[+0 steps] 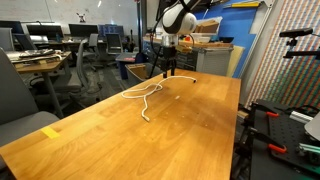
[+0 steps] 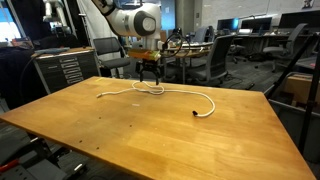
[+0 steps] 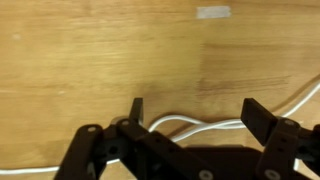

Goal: Tie a loose knot using the cable

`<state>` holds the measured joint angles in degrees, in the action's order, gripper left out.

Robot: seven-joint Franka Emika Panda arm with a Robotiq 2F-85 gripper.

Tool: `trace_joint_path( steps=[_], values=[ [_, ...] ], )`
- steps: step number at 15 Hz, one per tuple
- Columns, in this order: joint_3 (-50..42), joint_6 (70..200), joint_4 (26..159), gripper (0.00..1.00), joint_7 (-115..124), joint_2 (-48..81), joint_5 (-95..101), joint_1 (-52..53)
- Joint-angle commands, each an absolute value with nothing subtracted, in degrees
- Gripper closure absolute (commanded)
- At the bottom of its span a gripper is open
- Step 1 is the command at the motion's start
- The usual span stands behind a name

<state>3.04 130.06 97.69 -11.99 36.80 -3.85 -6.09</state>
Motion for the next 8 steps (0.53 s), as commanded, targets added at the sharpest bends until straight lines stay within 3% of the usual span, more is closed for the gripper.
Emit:
trace_joint_path(
  steps=[1, 5, 8],
  values=[
    [8.9, 141.6, 108.6, 0.0, -11.3, 33.0, -14.1, -6.3],
    [10.0, 144.0, 107.4, 0.0, -11.4, 36.1, -15.5, -5.1],
    [3.4, 143.2, 109.0, 0.0, -2.6, 34.4, -7.6, 0.8]
  ],
)
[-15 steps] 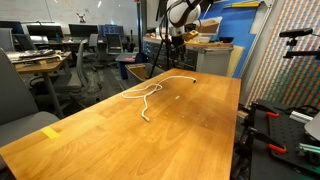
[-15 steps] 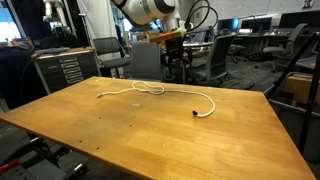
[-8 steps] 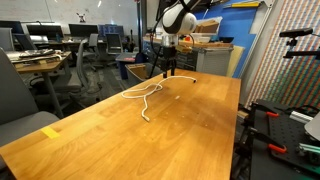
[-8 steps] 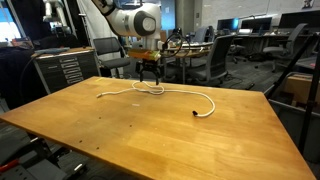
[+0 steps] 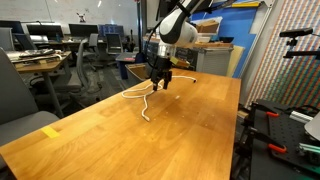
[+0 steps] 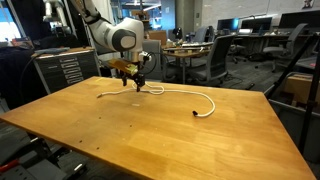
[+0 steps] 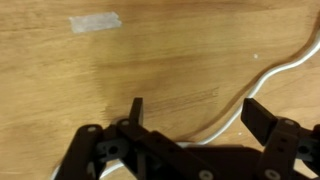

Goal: Tie a loose knot using the cable

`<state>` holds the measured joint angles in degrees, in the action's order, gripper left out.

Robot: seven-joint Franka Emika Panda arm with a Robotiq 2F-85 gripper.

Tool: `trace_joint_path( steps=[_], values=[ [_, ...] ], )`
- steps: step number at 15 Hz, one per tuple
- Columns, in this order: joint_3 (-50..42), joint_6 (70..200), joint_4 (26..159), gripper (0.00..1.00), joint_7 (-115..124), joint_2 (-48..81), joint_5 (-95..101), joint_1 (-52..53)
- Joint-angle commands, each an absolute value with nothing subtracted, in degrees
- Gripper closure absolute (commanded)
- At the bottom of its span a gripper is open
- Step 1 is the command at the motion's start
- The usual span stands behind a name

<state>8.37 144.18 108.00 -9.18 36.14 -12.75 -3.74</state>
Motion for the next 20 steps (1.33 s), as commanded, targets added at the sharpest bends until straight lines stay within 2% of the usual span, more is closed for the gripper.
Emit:
trace_joint_path(
  steps=[1, 6, 12, 17, 18, 20],
  values=[
    [1.9, 142.4, 108.8, 0.0, 0.4, 34.5, -5.5, 2.5],
    [-0.9, 138.7, 103.5, 0.0, 10.6, 37.2, 0.4, 8.6],
    [1.0, 130.4, 93.4, 0.0, 14.1, 42.0, -0.7, 10.5],
    [2.7, 128.1, 85.6, 0.08, 14.2, 48.1, -3.8, 10.1],
    [2.7, 128.2, 84.6, 0.3, 14.4, 49.2, -4.0, 10.3],
    [2.5, 128.7, 82.9, 0.35, 14.8, 51.0, -3.8, 10.8]
  ],
)
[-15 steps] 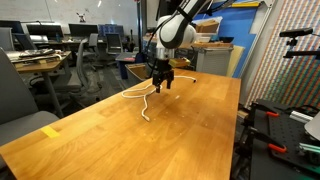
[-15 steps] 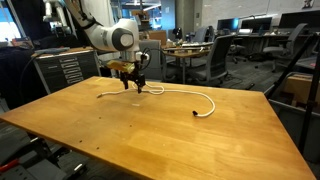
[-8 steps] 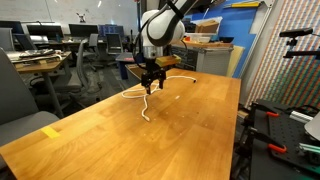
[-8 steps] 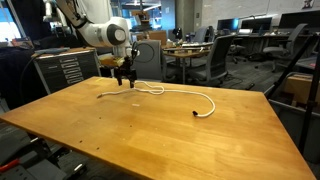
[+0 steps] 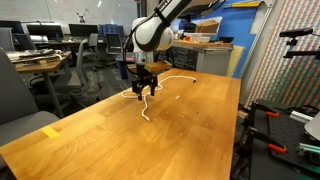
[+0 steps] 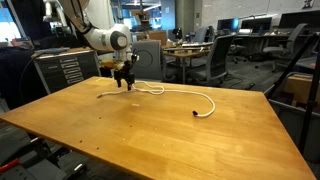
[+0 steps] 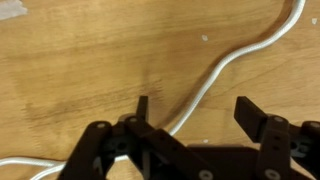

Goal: Tie a loose knot using the cable

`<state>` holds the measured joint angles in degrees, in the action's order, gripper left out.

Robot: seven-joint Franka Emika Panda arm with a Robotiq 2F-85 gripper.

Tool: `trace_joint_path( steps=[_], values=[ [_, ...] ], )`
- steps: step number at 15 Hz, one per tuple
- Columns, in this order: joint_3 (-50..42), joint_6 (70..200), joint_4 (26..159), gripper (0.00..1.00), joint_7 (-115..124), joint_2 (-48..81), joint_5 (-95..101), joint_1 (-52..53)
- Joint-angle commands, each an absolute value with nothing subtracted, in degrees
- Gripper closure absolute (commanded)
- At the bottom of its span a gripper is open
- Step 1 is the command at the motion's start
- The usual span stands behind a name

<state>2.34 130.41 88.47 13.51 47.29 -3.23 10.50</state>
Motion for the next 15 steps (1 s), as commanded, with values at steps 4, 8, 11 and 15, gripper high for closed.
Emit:
trace_joint_path(
  steps=[4, 8, 11, 15],
  values=[
    [1.9, 129.2, 80.6, 0.67, 15.5, 52.7, -3.3, 11.0],
    [2.0, 129.8, 80.5, 0.99, 15.1, 52.1, -3.3, 10.8],
    [2.5, 130.5, 82.2, 1.0, 13.7, 50.2, -3.6, 10.1],
    [3.4, 139.4, 89.6, 0.99, 10.6, 42.1, -3.6, 9.3]
  ],
)
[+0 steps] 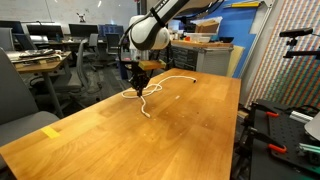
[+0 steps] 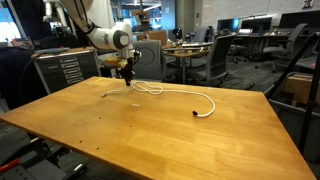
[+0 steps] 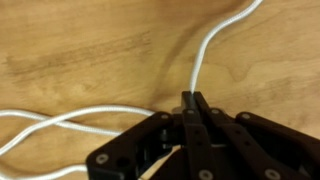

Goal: Tie a loose knot using the cable

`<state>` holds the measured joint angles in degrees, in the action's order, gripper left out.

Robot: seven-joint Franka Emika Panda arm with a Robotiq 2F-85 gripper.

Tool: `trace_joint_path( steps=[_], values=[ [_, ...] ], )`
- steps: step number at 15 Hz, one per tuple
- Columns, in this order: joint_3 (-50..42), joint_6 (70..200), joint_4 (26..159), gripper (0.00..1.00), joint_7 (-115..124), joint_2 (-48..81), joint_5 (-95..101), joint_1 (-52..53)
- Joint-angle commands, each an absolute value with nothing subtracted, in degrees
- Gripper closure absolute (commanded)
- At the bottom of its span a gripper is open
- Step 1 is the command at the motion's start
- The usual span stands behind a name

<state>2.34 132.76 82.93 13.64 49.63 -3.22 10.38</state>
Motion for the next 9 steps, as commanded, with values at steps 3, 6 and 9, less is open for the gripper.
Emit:
trace_joint_path(
  steps=[3, 6, 9],
  values=[
    [4.2, 147.1, 94.0, 0.99, 10.0, 35.1, -4.2, 9.3],
    [5.8, 154.4, 98.8, 0.99, 8.7, 27.6, -4.5, 9.5],
    [8.3, 160.7, 102.9, 0.99, 7.0, 20.5, -4.8, 9.8]
  ],
)
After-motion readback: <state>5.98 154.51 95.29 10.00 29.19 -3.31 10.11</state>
